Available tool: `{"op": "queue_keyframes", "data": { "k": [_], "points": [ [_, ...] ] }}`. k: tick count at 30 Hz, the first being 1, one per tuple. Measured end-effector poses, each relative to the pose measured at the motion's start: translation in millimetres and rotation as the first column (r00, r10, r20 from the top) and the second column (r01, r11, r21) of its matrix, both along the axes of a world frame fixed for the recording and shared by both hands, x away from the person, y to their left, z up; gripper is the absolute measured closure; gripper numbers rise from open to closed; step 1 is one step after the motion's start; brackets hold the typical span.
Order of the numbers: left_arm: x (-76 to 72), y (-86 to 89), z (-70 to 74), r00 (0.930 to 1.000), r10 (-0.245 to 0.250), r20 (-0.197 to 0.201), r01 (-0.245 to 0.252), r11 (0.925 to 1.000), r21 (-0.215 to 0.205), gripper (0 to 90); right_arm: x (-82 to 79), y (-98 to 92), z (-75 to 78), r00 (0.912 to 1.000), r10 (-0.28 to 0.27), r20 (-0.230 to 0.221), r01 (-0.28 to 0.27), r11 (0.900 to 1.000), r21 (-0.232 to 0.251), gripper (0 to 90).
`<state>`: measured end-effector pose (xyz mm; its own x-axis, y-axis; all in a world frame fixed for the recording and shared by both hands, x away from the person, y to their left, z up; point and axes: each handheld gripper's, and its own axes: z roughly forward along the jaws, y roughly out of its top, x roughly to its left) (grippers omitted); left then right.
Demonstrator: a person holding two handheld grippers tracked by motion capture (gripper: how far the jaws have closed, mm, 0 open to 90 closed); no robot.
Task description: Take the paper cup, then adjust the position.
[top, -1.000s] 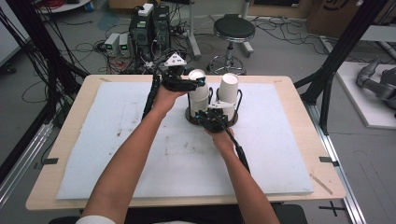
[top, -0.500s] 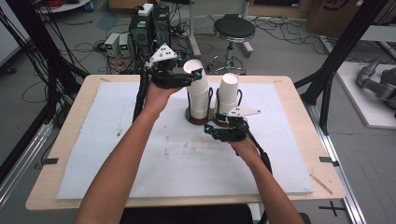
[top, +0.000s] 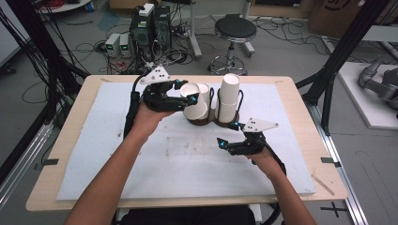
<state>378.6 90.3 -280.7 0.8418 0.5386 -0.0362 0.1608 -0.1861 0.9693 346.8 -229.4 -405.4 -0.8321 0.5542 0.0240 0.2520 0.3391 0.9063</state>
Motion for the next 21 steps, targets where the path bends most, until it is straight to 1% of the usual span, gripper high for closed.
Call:
{"op": "queue_keyframes", "data": {
  "k": [1,2,3,7,8,11,14,17,21],
  "points": [
    [-2.6,1.0,-3.3,1.0,-0.006,0.002,0.006,1.0,-0.003,35.6,-0.4,-1.0,0.6,0.9999,0.009,-0.011,-0.009,1.0,-0.014,26.0],
    [-5.1,2.1,-6.6,1.0,-0.01,0.002,0.01,0.9999,-0.006,35.6,-0.2,-1.6,0.6,0.9995,0.017,-0.025,-0.018,1.0,-0.014,20.7],
    [-7.0,3.1,-10.1,0.9999,-0.013,0.002,0.013,0.9999,-0.01,35.6,0.1,-2.0,0.5,0.9989,0.022,-0.042,-0.023,1.0,-0.01,19.3],
    [-12.0,3.1,-22.5,0.999,-0.043,-0.005,0.043,0.9991,0.001,35.6,1.0,-2.2,1.0,0.9983,0.008,-0.058,-0.007,1.0,0.008,19.3],
    [-13.0,2.8,-24.9,0.9987,-0.05,-0.001,0.05,0.9987,0.011,35.6,0.9,-2.3,1.4,0.9986,0.005,-0.053,-0.005,1.0,0.009,19.3],
    [-16.0,2.4,-31.0,0.9985,-0.054,-0.003,0.054,0.9985,0.012,35.6,-1.5,-2.1,3.6,0.9988,0.004,-0.048,-0.003,1.0,0.023,19.3],
    [-19.1,2.1,-35.2,0.9981,-0.06,-0.008,0.06,0.9981,0.011,35.6,-4.1,-1.5,5.6,0.9994,0.013,-0.033,-0.012,0.999,0.035,19.3],
    [-22.8,2.4,-37.7,0.9978,-0.065,-0.011,0.065,0.9977,0.016,35.6,-5.0,-0.1,6.1,0.9994,0.019,-0.029,-0.018,0.999,0.044,19.3],
    [-26.5,3.7,-38.6,0.9976,-0.069,-0.003,0.069,0.997,0.035,35.6,-5.7,3.9,7.2,0.999,0.04,-0.02,-0.039,0.997,0.063,19.3]
  ]
}}
